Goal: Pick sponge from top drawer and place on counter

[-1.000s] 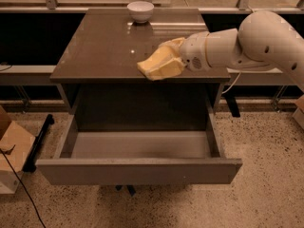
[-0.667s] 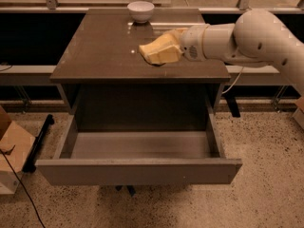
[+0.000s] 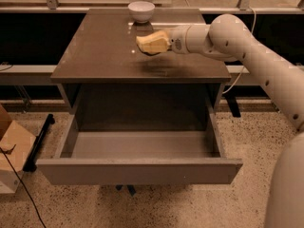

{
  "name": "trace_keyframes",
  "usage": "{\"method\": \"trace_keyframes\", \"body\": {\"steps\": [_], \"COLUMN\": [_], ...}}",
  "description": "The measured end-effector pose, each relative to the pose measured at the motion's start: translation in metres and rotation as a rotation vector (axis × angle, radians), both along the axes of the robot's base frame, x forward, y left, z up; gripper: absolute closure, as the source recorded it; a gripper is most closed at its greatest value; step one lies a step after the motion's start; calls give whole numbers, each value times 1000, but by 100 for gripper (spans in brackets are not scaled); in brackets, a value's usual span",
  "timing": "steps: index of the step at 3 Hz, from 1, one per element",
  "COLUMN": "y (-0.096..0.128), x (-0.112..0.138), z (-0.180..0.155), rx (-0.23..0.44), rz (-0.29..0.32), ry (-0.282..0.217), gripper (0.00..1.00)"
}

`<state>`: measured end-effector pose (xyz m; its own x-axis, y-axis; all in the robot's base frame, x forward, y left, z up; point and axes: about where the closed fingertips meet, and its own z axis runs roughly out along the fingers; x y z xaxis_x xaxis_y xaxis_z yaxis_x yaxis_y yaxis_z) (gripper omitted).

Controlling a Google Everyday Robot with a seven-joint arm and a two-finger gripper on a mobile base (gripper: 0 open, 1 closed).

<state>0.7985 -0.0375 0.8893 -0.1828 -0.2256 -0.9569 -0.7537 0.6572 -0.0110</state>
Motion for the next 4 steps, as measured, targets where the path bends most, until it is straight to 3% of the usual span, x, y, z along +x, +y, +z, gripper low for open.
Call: {"method": "trace_keyframes", "body": {"steps": [1,3,4], "y": [11,15,15], "x": [38,44,44], "z": [-22,-22,-22], "rx": [-1,1,1], "rz": [-11,-10,-10], "ry": [47,44,44], "gripper": [42,0,0]}}
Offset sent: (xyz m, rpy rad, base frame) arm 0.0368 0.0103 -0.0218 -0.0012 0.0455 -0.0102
